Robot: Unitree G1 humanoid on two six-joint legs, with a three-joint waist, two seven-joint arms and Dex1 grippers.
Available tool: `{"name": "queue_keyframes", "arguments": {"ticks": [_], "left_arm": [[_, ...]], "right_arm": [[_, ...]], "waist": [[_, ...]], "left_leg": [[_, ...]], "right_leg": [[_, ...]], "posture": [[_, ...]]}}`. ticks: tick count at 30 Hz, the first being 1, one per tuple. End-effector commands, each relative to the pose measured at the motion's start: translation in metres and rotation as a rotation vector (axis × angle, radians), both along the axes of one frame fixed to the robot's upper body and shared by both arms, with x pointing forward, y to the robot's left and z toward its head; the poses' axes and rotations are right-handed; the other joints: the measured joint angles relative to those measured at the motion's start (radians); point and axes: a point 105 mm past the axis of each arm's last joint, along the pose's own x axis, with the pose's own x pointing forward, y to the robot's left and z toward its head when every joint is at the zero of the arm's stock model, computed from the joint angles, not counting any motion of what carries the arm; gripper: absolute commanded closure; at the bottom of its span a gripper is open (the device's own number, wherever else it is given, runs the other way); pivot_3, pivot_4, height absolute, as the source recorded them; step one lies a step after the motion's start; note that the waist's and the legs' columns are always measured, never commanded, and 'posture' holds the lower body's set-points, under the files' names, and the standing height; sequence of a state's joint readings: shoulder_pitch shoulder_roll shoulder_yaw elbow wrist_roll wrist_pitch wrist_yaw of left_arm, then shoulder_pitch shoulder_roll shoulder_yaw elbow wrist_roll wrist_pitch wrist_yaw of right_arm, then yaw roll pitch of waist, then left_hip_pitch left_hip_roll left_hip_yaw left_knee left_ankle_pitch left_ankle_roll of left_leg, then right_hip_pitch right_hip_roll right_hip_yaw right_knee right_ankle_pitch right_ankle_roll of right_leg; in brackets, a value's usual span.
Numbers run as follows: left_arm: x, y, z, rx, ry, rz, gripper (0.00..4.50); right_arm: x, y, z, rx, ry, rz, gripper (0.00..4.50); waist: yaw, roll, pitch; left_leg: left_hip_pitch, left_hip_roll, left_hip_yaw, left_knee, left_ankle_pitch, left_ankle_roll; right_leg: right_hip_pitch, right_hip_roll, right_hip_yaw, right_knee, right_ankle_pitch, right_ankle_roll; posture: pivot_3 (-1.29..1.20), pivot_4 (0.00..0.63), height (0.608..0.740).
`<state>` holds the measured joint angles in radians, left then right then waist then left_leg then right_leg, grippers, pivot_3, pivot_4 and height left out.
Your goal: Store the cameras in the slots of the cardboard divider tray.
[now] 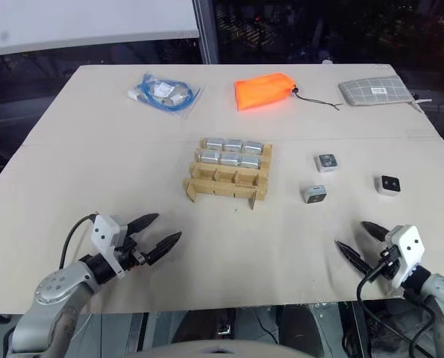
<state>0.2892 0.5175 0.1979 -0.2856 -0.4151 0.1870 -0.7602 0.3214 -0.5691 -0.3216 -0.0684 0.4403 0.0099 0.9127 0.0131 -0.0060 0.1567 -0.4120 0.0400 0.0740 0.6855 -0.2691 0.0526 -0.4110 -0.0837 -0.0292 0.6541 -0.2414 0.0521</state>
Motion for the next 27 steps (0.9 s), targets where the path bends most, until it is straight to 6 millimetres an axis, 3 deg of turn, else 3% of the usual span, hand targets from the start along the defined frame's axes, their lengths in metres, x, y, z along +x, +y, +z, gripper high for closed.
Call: {"name": "queue_keyframes", "arguments": {"ticks": [1, 22, 27], "left_arm": [[-0.005, 0.0, 0.007, 0.007, -0.021, -0.016, 0.07], [-0.006, -0.002, 0.005, 0.003, -0.026, -0.017, 0.07], [-0.008, -0.003, 0.01, 0.049, -0.034, -0.078, 0.07]], "right_arm": [[0.003, -0.004, 0.01, -0.015, -0.042, 0.011, 0.0], [0.009, -0.007, 0.014, -0.026, -0.049, 0.013, 0.0], [0.013, -0.016, 0.016, -0.029, -0.054, -0.066, 0.0]], "waist": [[0.0, 0.0, 0.0], [0.0, 0.0, 0.0], [0.0, 0.0, 0.0]], "left_leg": [[0.0, 0.0, 0.0, 0.0, 0.0, 0.0], [0.0, 0.0, 0.0, 0.0, 0.0, 0.0], [0.0, 0.0, 0.0, 0.0, 0.0, 0.0]], "right_leg": [[0.0, 0.0, 0.0, 0.0, 0.0, 0.0], [0.0, 0.0, 0.0, 0.0, 0.0, 0.0], [0.0, 0.0, 0.0, 0.0, 0.0, 0.0]], "posture": [[0.0, 0.15, 0.74], [0.0, 0.15, 0.74], [0.0, 0.15, 0.74]]}}
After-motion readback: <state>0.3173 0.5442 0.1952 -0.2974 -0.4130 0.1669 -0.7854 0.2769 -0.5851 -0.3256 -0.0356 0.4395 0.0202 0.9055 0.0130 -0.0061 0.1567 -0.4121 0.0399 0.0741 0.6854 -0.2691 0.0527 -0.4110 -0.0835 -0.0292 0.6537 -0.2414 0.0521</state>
